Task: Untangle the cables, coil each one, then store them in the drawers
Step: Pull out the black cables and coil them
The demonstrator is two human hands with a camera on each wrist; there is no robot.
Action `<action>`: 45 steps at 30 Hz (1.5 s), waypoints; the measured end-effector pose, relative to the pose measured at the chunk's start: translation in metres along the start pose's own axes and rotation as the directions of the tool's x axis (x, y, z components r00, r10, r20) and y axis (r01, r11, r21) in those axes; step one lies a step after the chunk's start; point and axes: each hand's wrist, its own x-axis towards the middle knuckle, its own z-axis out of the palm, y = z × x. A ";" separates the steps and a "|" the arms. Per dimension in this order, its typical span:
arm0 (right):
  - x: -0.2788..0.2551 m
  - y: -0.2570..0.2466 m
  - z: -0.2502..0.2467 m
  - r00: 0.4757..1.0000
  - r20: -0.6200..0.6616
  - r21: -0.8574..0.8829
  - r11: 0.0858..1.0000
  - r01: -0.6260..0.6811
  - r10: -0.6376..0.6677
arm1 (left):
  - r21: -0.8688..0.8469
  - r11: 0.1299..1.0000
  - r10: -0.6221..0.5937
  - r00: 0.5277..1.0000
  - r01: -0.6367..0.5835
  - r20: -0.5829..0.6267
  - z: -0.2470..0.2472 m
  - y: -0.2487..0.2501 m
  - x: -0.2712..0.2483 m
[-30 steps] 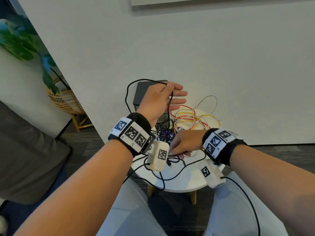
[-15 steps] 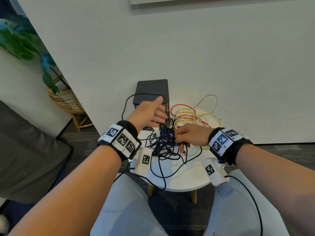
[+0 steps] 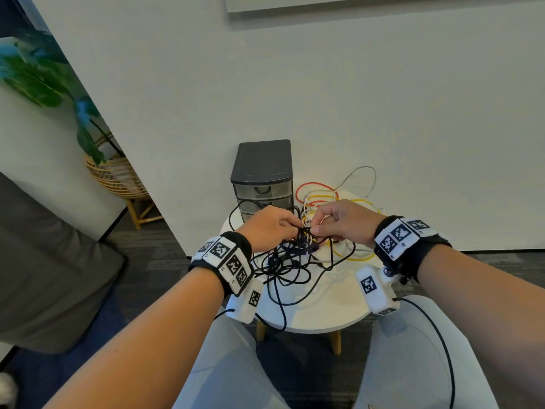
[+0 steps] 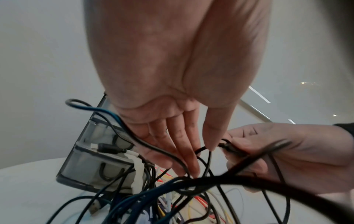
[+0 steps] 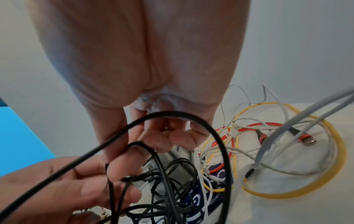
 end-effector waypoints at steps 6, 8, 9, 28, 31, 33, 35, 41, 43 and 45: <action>-0.002 0.003 0.007 1.000 0.023 -0.146 0.989 0.020 -0.017 | -0.367 0.929 -0.104 0.985 0.046 -0.141 0.011 -0.003 0.001; -0.002 0.003 0.012 0.998 0.053 -0.201 0.979 0.045 -0.035 | -0.369 0.928 -0.128 0.974 0.052 -0.186 0.012 -0.002 0.004; -0.001 0.002 0.014 0.997 0.066 -0.217 0.975 0.050 -0.036 | -0.367 0.929 -0.140 0.969 0.057 -0.203 0.012 -0.001 0.006; 0.033 -0.020 0.014 0.959 -0.120 0.013 0.966 -0.259 0.259 | -0.330 0.943 -0.073 0.996 0.050 -0.059 -0.005 0.003 -0.005; 0.032 -0.018 0.014 0.980 -0.132 -0.106 0.981 -0.163 0.149 | -0.358 0.933 -0.063 0.997 0.042 -0.045 -0.010 0.004 -0.006; 0.030 -0.019 0.019 0.990 -0.107 -0.253 0.961 -0.115 0.091 | -0.331 0.943 -0.047 0.998 0.028 -0.052 -0.011 0.005 -0.005; 0.031 -0.016 0.024 0.995 -0.076 -0.301 0.950 -0.082 0.062 | -0.269 0.963 -0.040 0.995 0.015 -0.088 -0.012 0.004 -0.003; 0.036 -0.019 0.028 0.990 -0.123 -0.601 0.799 -0.021 -0.067 | -0.083 0.996 -0.039 0.990 0.028 -0.139 -0.016 -0.009 0.002; 0.039 -0.022 0.023 0.982 -0.177 -0.643 0.763 -0.066 -0.064 | -0.036 0.999 -0.030 0.985 0.024 -0.168 -0.017 -0.010 0.002; 0.042 -0.023 0.019 0.976 -0.213 -0.653 0.750 -0.104 -0.050 | 0.013 1.000 0.000 0.977 0.003 -0.211 -0.018 -0.009 0.002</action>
